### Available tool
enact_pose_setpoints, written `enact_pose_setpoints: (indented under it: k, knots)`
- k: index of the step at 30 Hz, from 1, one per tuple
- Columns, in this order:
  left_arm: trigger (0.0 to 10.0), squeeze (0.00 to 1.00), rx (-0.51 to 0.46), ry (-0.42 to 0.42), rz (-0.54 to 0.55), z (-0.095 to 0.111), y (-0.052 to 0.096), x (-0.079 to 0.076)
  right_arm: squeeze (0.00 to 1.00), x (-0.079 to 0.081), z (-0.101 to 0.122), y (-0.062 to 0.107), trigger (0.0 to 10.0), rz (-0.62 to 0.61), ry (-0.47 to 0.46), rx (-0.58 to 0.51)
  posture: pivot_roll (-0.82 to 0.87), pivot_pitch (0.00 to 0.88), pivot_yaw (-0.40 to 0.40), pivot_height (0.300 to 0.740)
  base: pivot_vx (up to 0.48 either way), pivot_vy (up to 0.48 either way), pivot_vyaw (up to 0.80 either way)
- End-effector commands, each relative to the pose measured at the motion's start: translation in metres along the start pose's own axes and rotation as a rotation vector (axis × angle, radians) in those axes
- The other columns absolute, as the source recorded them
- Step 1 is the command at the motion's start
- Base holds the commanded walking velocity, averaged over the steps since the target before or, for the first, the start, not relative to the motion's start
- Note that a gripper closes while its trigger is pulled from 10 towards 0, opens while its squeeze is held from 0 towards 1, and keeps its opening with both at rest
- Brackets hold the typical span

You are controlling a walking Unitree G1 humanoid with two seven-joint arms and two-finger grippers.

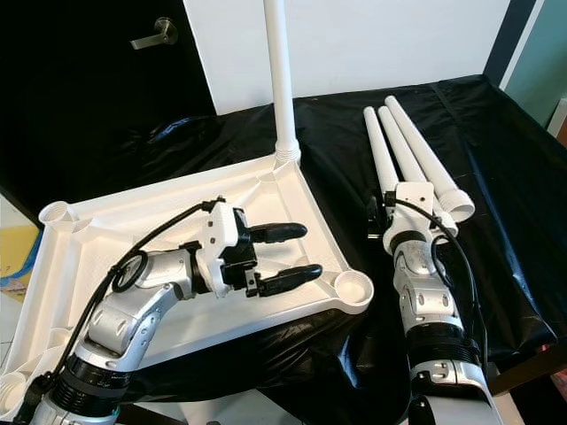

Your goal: Building children table

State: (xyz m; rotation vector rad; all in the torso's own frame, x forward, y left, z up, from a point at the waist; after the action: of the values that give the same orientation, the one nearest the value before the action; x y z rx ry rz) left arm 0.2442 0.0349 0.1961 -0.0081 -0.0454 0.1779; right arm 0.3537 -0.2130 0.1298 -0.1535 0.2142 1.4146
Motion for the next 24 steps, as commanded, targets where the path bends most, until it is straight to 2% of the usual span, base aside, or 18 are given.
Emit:
enact_pose_setpoints:
  k: [1,18,24]
  knots:
    - [10.0,0.00,0.005,0.013,0.001,0.000,0.000,-0.004,0.00,0.002,-0.003,-0.001,10.0,0.005,-0.008,0.028,-0.13,0.065,0.060,0.740,0.000,0.000,0.00]
    - [10.0,0.00,0.011,0.044,0.022,-0.003,0.001,-0.010,0.00,0.004,-0.022,-0.001,10.0,0.019,-0.023,0.149,-0.12,0.094,0.057,0.740,0.000,0.000,0.00]
    - [10.0,0.00,0.012,0.047,0.023,-0.003,0.000,-0.010,0.00,0.003,-0.021,-0.005,10.0,0.016,-0.036,0.163,-0.12,0.092,0.055,0.740,0.000,0.000,0.00]
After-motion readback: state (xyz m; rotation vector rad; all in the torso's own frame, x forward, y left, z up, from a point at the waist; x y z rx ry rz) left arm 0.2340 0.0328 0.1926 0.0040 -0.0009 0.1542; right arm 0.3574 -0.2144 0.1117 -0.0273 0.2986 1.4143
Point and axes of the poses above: a point about 5 cm out from each wrist's last joint towards the gripper, its own y axis pointing back from the gripper into the wrist, its own z axis along the axis of the wrist's last joint, x = y × z, the point moved 2 cm from there along -y, pointing out of the wrist towards the gripper, and after that the axes turned 9 degrees about y, right-handed, at the moved point
